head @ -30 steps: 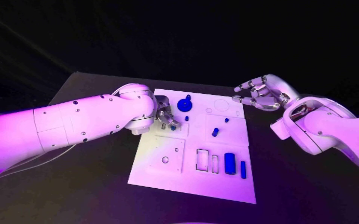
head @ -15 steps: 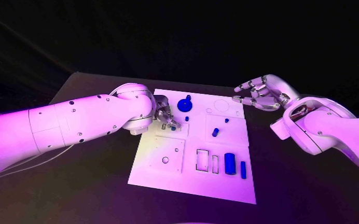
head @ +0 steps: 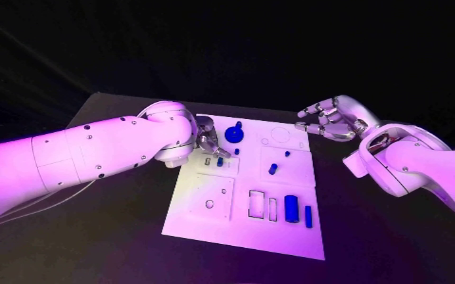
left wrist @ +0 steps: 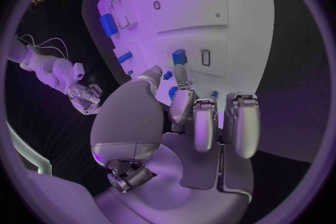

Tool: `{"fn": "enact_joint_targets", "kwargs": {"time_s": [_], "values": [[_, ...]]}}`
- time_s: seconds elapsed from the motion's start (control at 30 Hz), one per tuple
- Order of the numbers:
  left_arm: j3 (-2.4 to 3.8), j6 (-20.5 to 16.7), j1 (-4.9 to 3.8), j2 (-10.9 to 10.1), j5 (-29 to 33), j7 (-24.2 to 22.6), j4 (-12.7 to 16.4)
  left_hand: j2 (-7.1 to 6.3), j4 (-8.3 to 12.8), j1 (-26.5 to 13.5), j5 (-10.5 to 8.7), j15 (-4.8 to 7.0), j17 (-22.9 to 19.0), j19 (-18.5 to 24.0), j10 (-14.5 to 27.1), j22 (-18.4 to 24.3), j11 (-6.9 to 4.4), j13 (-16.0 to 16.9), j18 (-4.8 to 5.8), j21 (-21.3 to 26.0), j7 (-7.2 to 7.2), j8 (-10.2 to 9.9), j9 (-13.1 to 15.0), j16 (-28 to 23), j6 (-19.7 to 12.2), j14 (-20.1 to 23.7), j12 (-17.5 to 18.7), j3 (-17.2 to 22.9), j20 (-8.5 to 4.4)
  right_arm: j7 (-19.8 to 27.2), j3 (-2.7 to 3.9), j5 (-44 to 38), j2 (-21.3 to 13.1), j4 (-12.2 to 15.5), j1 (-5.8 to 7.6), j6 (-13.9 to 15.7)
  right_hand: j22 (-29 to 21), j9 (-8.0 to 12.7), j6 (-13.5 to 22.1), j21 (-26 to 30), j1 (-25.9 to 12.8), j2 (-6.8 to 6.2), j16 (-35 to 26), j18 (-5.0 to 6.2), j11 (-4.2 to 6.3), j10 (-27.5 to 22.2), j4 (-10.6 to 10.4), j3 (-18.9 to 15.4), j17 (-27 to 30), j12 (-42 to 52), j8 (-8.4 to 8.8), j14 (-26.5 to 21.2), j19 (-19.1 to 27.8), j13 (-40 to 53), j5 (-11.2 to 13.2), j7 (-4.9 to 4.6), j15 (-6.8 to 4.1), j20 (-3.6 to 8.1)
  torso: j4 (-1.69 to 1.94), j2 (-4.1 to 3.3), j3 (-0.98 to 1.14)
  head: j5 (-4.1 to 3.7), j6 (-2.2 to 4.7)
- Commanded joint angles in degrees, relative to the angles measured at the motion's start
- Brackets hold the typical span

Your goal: Assemble the parts on the task board

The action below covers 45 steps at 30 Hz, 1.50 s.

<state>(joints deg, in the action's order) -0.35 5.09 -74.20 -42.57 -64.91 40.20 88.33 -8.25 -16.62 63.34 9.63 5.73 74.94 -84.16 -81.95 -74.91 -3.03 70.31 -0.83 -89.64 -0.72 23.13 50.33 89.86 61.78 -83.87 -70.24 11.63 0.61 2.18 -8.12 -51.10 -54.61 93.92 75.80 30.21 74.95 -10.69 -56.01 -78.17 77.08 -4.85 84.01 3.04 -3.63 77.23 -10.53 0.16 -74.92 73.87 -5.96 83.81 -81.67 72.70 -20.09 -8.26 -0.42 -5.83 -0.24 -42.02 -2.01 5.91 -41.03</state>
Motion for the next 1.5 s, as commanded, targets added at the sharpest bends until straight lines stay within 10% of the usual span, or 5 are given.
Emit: {"fn": "enact_joint_targets", "kwargs": {"time_s": [0.03,0.2,0.4,0.97,1.5], "values": [[0.57,0.91,-0.78,-0.03,1.15,1.93,-0.72,0.23,0.10,1.45,0.05,-0.04,15.06,-5.68,0.88,-14.84,0.33,-0.89,0.77,-0.23,-0.46,-1.08,-0.52,0.14,-1.19,-6.13,1.11,-0.30,-0.28,0.12,0.00,-0.50,0.08,-0.13,-0.07,-0.32,5.35,-0.09,-0.30,0.32,-0.35,0.27,-0.31,0.30,0.29,-0.09,0.01,-0.27,-2.85,-0.21,-0.19,3.40,0.20,-0.04,-0.24,0.09,-0.38,0.36,0.05,0.03,0.02,-0.13,0.16],[1.18,4.20,-3.80,1.11,2.55,1.60,-4.60,0.32,-0.06,2.50,0.04,-1.26,15.06,-4.22,3.48,-12.61,1.87,-4.69,0.20,1.02,-2.18,-5.09,-4.04,0.14,-3.45,-6.13,5.23,-1.81,0.57,0.09,0.00,-0.50,0.19,-0.35,-0.10,-0.34,5.35,-0.09,-0.30,0.32,-0.35,0.27,-0.31,0.30,0.29,-0.09,0.01,-0.27,-2.85,-0.21,-0.19,3.40,0.20,-0.04,-0.24,0.09,-0.38,0.36,0.05,0.02,0.03,-0.11,0.36],[1.12,4.71,-5.09,3.23,1.52,1.32,-9.37,0.43,-0.12,2.72,-0.08,-1.85,15.06,-4.18,4.44,-12.55,2.45,-6.06,0.18,1.08,-2.86,-7.23,-6.86,0.14,-3.00,-6.13,6.59,-4.86,1.26,0.05,-0.01,-0.50,0.29,-0.44,-0.11,-0.36,5.35,-0.09,-0.30,0.32,-0.35,0.27,-0.31,0.30,0.29,-0.09,0.01,-0.27,-2.85,-0.21,-0.19,3.40,0.20,-0.04,-0.24,0.09,-0.38,0.36,0.04,-0.05,0.04,0.04,0.55],[-1.12,7.89,-5.19,7.66,-0.38,1.02,-17.91,1.23,-0.14,2.79,-0.05,-2.04,15.06,-3.86,5.22,-12.07,2.62,-7.38,0.05,1.38,-3.03,-8.17,-8.22,0.14,-2.64,-6.13,7.87,-6.68,1.47,0.07,-0.01,-0.50,0.22,-0.27,-0.12,-0.38,5.42,-0.09,-0.27,0.25,-0.41,0.32,-0.26,0.28,0.30,-0.04,-0.05,-0.32,-2.97,-0.16,-0.19,3.43,0.13,0.01,-0.26,0.10,-0.38,0.37,0.02,-0.13,-0.04,0.33,0.60],[-1.50,8.40,-4.95,8.98,-0.57,1.27,-20.40,1.52,-0.18,2.47,-0.06,-2.11,15.06,-4.03,5.15,-12.34,2.69,-7.22,0.12,1.23,-3.08,-8.46,-8.72,0.14,-2.40,-6.13,7.64,-7.56,1.55,0.07,-0.01,-0.50,0.18,-0.18,-0.12,-0.35,5.42,-0.09,-0.27,0.25,-0.41,0.32,-0.26,0.28,0.30,-0.04,-0.05,-0.32,-2.97,-0.16,-0.19,3.43,0.13,0.01,-0.26,0.10,-0.38,0.37,0.03,-0.04,0.02,0.55,0.40]]}}
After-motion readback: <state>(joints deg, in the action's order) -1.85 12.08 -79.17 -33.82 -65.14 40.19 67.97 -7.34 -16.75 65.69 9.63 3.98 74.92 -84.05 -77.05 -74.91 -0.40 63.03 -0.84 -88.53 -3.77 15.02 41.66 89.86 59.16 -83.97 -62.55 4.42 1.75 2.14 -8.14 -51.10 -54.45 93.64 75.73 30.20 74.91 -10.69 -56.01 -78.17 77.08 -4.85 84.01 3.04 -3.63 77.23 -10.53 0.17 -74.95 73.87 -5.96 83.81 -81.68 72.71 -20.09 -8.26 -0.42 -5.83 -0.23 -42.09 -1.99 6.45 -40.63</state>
